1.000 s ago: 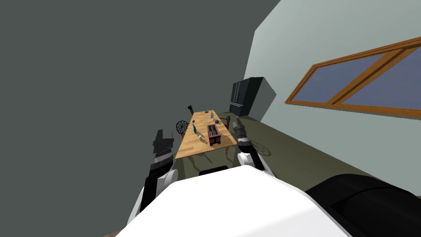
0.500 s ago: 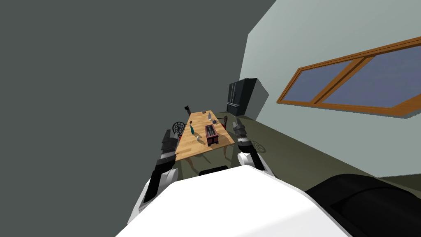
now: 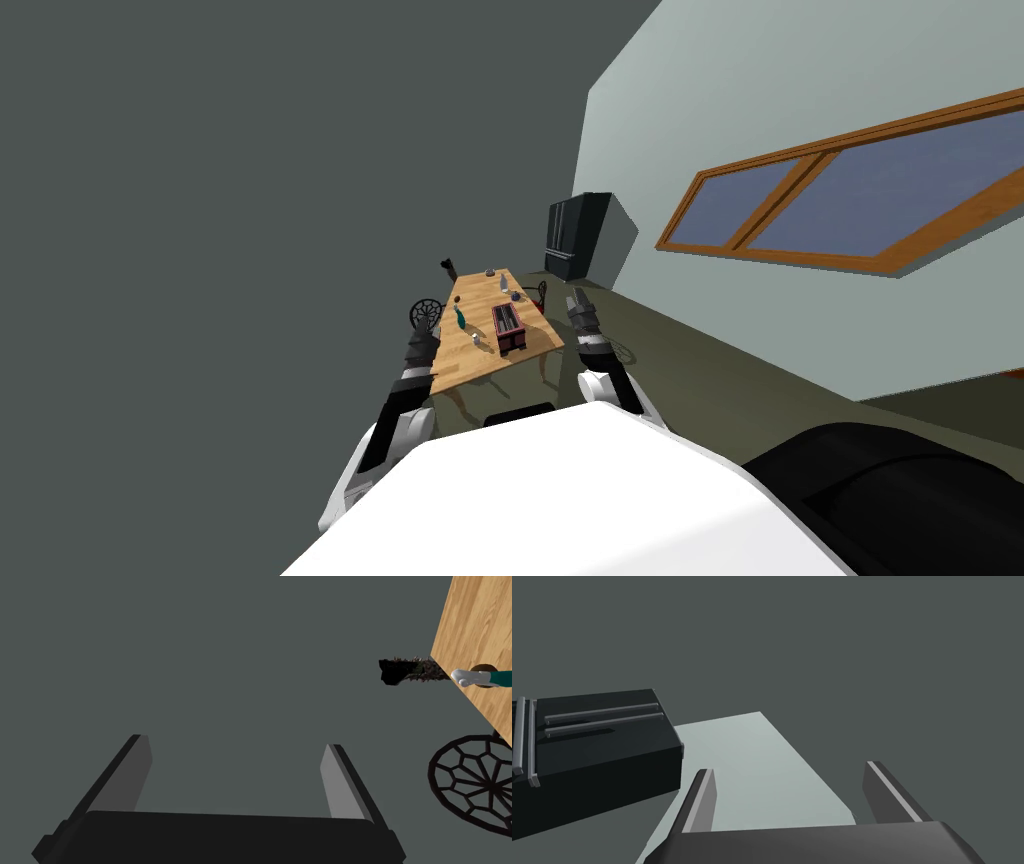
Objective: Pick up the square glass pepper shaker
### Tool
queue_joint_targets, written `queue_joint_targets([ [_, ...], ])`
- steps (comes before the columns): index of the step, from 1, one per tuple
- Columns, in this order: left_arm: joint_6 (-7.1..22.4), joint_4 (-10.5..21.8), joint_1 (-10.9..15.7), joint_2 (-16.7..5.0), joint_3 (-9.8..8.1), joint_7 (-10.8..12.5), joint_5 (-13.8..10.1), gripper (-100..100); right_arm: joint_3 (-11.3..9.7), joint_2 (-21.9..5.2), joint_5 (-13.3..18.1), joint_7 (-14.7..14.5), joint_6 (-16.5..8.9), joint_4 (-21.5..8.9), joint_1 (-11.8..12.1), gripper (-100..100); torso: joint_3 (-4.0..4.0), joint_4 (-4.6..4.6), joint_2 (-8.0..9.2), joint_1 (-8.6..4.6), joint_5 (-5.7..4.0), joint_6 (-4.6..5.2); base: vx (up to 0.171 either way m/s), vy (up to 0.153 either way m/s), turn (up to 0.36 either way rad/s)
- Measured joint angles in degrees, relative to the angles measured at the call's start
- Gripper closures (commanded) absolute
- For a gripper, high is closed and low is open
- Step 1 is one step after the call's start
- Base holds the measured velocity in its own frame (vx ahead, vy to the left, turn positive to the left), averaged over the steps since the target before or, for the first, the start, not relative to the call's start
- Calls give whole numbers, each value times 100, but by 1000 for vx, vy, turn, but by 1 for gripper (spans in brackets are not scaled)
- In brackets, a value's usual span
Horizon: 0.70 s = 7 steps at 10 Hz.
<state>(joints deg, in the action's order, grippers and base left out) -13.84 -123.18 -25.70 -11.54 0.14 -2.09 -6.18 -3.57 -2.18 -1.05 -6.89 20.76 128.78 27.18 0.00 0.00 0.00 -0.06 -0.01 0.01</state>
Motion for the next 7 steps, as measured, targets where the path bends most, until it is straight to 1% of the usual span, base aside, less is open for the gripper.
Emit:
queue_joint_targets([
  [1,138,138,66,-82,36,-30,-22,-100,0,0,0,0,0,0,0,0,-1,0,-1,-1,0,0,-3,-26,-191],
  [2,326,290,189,-158,74,-69,-44,-100,0,0,0,0,0,0,0,0,-1,0,-1,-3,-1,1,0,-30,-193],
  [3,497,419,233,-261,115,-101,-74,-100,0,0,0,0,0,0,0,0,-1,0,-1,-4,-1,0,-1,-32,-241],
  [5,837,756,434,-504,163,-140,-157,-100,0,0,0,0,0,0,0,0,-1,0,-1,-4,-1,-1,0,-30,-169],
  [6,961,919,464,-638,203,-159,-199,-100,0,0,0,0,0,0,0,0,0,0,0,-4,-1,-2,1,-18,-64],
  [7,1080,998,501,-667,232,-185,-204,-100,0,0,0,0,0,0,1,0,0,0,0,-2,-1,-3,5,-20,-130],
])
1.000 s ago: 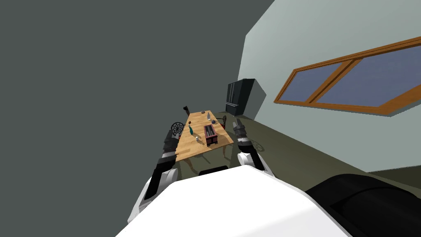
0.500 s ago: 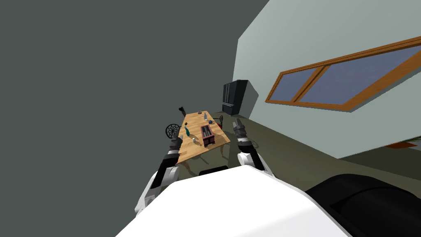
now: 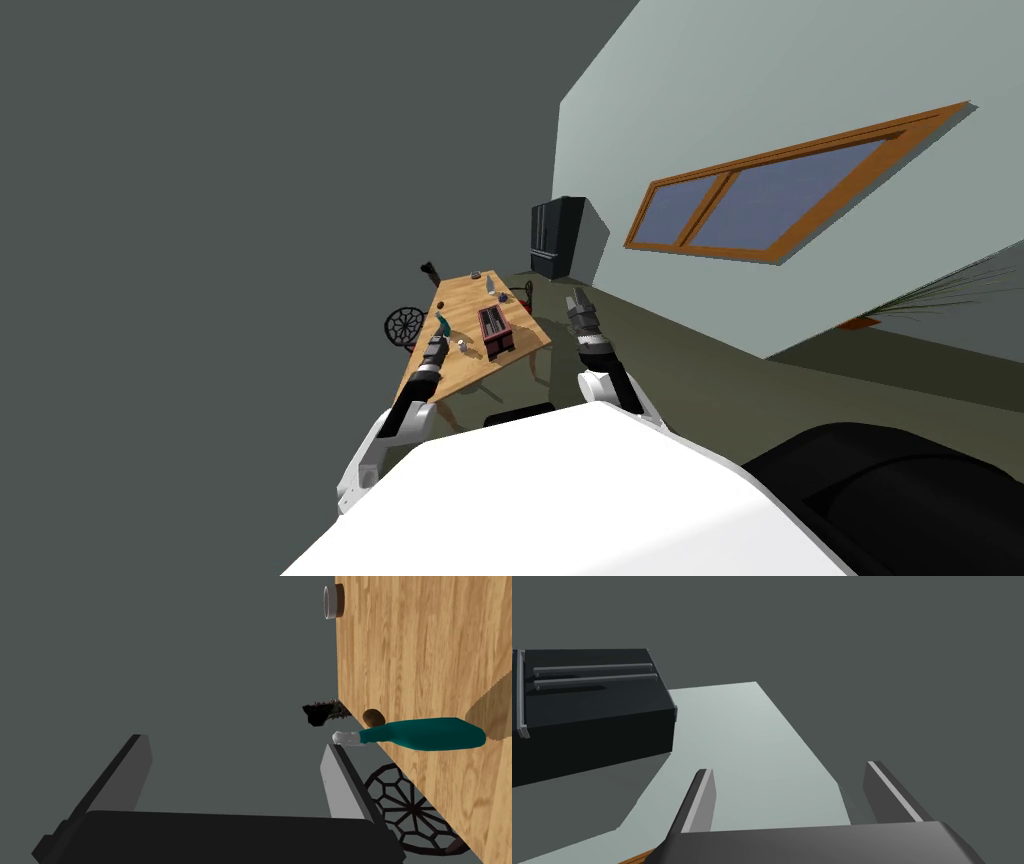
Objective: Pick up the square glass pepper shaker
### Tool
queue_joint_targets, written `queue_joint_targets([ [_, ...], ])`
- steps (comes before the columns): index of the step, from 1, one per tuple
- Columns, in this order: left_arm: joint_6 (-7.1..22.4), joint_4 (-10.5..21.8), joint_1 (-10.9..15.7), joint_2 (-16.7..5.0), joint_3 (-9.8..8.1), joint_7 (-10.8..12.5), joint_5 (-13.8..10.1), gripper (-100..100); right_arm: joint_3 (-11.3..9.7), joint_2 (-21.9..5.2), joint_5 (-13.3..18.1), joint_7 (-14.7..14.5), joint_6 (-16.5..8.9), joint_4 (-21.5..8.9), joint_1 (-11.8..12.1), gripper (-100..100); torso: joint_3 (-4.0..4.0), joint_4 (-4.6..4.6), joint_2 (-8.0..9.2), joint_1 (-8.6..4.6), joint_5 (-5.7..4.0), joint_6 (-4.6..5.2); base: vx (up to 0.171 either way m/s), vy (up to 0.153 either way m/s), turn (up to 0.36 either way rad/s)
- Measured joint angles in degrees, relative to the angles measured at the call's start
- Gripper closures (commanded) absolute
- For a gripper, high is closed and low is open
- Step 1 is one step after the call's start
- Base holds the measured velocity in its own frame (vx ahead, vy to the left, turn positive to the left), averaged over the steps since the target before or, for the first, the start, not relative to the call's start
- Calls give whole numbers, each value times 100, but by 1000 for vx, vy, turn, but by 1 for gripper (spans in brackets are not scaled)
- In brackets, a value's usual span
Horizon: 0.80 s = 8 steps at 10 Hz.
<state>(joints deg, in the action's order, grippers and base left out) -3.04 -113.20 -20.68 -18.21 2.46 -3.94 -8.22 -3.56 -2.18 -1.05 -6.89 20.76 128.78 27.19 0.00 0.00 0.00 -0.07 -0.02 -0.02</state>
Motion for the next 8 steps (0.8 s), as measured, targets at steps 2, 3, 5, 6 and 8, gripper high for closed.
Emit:
queue_joint_targets([
  [2,261,182,104,-89,52,-53,-20,-100,0,0,0,0,0,0,0,0,0,0,0,2,1,0,0,-17,-110],
  [3,389,358,231,-210,57,-54,-65,-100,0,0,0,0,0,0,-1,0,0,0,0,2,0,2,1,-26,-202],
  [5,743,688,397,-452,133,-104,-138,-100,0,0,0,0,0,0,-1,0,0,0,0,-3,-1,2,0,-25,-147],
  [6,843,765,390,-485,163,-132,-141,-100,0,0,0,0,0,0,0,0,1,0,2,0,0,-3,4,-20,-109],
  [8,1104,1011,539,-587,212,-180,-162,-100,0,0,0,0,0,0,0,0,0,0,0,3,0,-2,2,-14,-116],
])
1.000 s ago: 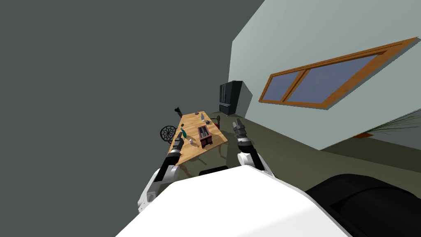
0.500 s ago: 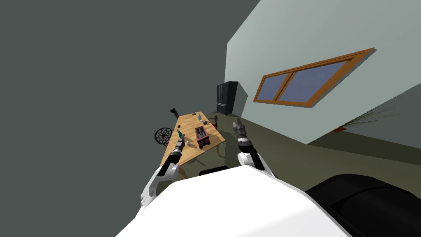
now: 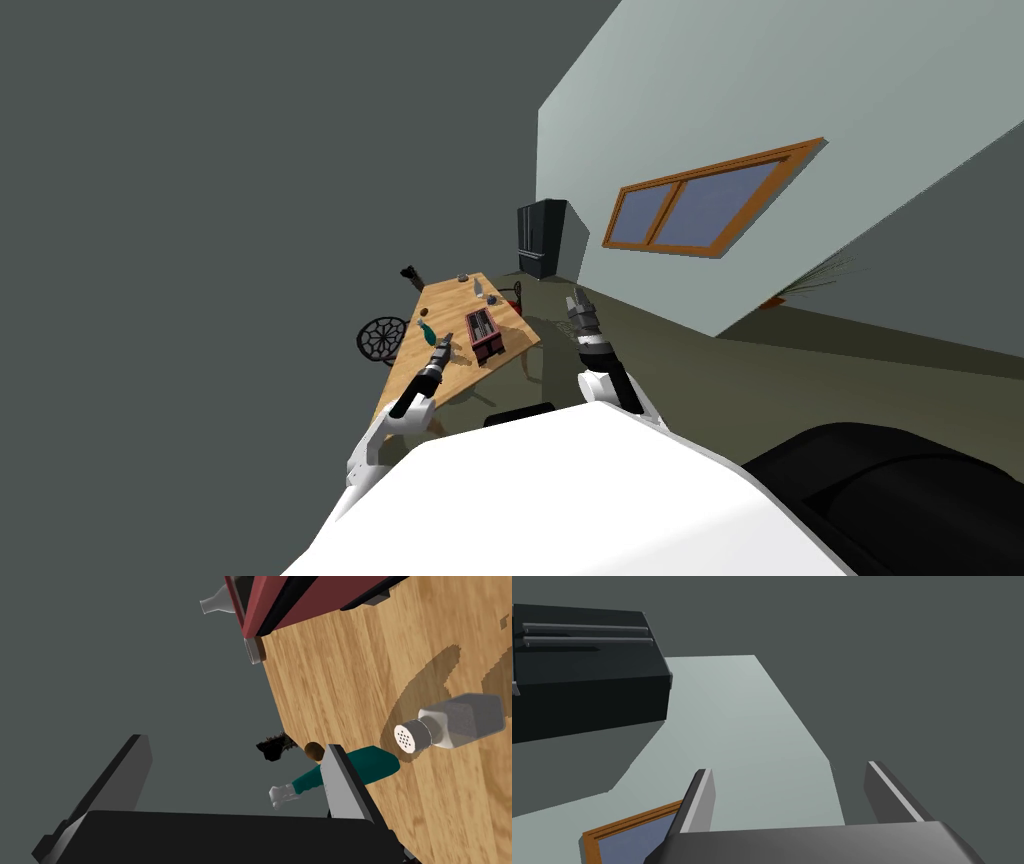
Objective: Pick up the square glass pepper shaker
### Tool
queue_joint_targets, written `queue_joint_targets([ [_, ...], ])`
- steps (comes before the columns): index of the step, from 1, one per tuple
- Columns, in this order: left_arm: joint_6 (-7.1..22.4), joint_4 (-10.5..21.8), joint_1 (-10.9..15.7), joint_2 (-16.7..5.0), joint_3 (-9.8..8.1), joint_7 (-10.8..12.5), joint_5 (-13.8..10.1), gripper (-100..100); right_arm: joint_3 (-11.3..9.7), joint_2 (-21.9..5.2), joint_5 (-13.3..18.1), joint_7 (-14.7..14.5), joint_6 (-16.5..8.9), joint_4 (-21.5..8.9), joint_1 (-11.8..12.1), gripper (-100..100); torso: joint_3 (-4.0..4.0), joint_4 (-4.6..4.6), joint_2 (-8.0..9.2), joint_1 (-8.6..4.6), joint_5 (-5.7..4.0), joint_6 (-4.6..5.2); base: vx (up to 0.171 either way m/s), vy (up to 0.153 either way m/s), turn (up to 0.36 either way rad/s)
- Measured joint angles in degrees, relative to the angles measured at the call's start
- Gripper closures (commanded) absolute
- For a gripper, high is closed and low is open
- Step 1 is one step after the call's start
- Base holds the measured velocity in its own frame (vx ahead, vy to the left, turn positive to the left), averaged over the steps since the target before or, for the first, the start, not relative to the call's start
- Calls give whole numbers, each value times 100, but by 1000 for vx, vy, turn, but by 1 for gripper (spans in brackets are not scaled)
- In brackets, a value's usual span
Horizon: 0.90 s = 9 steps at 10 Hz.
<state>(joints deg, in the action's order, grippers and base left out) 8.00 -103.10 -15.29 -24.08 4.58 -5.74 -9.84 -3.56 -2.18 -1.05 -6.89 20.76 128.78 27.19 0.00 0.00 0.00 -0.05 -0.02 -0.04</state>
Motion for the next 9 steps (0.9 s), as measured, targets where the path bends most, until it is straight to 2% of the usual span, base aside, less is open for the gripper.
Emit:
queue_joint_targets([
  [2,223,461,225,-195,81,-56,-52,-100,0,0,0,0,0,0,-1,0,0,0,-1,-1,0,3,2,-19,-147],
  [4,536,600,271,-291,116,-103,-57,-100,0,0,0,0,0,0,0,0,0,0,0,-2,0,2,4,-24,-167],
  [9,1227,1451,683,-791,277,-206,-218,-100,0,0,0,0,0,0,0,0,0,0,1,-1,-1,-2,3,-20,-124],
])
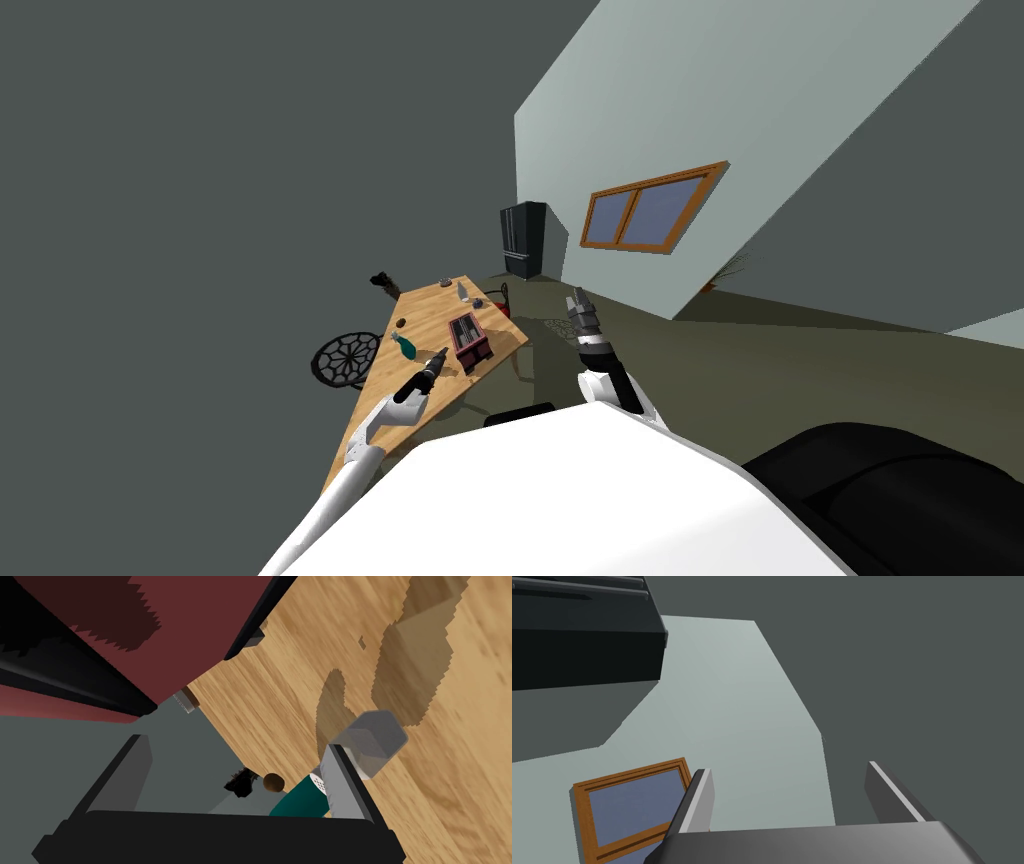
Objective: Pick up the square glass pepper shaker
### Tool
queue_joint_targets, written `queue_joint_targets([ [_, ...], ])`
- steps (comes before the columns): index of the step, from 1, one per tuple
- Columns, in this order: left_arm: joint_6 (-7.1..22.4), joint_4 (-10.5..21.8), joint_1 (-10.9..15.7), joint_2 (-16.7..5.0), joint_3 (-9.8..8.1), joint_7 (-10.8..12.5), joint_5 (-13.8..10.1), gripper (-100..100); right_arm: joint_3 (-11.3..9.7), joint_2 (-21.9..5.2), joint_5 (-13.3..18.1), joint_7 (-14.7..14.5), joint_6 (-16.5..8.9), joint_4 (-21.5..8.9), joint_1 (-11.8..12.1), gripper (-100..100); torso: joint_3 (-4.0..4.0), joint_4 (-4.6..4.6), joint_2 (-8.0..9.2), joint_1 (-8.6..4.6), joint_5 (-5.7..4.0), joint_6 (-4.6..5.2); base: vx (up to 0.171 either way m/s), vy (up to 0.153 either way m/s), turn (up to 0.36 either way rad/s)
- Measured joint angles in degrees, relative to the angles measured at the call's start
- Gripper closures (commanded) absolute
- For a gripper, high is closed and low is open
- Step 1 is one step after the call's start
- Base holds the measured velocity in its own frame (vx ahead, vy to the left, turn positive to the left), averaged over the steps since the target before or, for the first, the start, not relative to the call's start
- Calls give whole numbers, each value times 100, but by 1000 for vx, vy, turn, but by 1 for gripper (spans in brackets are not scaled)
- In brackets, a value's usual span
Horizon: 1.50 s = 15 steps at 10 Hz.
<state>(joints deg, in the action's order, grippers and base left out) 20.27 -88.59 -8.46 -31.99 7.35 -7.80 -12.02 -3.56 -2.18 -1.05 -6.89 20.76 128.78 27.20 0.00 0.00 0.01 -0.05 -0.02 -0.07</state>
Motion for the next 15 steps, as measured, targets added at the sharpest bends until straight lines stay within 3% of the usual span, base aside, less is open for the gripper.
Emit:
queue_joint_targets([
  [7,926,986,351,-505,155,-138,-38,-100,0,0,0,0,0,0,0,0,1,0,1,-1,-1,1,5,-17,-114],
  [10,1192,1617,658,-812,277,-237,-237,-100,0,0,0,0,0,0,0,0,-1,0,-1,1,0,2,7,-15,-106],
  [15,1800,2226,924,-1069,371,-291,-193,-100,0,0,0,0,0,0,0,0,0,0,0,-1,0,-1,9,-17,-111],
])
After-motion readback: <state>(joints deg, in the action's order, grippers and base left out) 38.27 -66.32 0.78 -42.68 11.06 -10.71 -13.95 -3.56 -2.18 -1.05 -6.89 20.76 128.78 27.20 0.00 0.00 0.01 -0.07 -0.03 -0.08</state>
